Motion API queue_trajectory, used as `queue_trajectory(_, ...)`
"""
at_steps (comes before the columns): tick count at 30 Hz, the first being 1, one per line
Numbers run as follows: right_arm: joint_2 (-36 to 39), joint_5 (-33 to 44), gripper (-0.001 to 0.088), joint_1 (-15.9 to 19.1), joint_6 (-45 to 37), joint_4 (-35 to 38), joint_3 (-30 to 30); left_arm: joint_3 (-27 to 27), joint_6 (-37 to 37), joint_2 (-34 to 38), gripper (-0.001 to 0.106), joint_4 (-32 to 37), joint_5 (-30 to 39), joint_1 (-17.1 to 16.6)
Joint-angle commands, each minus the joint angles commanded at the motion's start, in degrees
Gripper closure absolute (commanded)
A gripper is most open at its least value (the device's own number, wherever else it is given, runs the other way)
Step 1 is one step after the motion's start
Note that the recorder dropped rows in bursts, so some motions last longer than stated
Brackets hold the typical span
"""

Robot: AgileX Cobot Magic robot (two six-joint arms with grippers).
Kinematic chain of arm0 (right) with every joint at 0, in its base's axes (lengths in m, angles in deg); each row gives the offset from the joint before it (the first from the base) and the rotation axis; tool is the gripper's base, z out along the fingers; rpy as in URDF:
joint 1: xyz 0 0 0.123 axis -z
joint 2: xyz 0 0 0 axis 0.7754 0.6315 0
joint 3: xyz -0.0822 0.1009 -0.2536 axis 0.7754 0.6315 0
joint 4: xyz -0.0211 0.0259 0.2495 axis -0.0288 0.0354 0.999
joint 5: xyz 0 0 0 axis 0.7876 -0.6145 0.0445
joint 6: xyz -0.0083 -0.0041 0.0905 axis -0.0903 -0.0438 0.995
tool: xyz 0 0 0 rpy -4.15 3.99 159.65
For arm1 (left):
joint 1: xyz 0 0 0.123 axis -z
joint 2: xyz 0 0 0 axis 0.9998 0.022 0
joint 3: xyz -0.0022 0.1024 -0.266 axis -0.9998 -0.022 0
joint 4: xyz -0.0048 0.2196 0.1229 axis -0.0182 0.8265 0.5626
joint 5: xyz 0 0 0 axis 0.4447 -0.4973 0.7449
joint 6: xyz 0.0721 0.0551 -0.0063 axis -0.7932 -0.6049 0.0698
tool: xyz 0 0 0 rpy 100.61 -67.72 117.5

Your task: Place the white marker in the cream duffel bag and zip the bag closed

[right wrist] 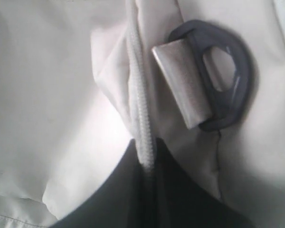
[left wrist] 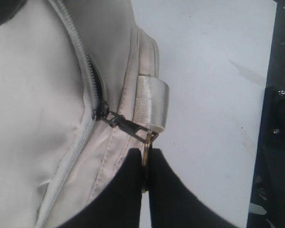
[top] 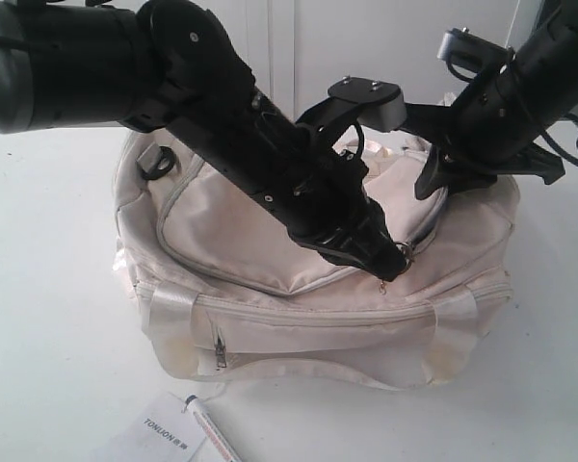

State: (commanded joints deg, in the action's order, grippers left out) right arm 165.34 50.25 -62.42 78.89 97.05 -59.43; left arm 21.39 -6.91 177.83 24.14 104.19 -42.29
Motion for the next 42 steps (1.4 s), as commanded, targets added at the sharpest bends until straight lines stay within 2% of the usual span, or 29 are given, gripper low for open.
queue_trajectory(10, 0.0, -0.19, 0.0868, 0.0, -0.48, 0.0, -0.1, 0.0, 0.0, 0.0, 0.105, 4.33, 0.24, 0.0)
queue_trajectory(23, -0.54, -0.72, 0.0868, 0.24, -1.84, -0.45, -1.24, -0.1, 0.0, 0.65, 0.105, 7.79, 4.33, 0.0)
queue_trajectory(34, -2.11, -0.74, 0.0868, 0.24, -1.84, -4.73, -2.4, -0.1, 0.22, 0.65, 0.105, 11.43, 5.21, 0.0)
queue_trajectory(42, -2.11, -1.65, 0.0868, 0.24, -1.84, -5.62, -2.4, -0.1, 3.18, 0.65, 0.105, 19.6, 7.61, 0.0)
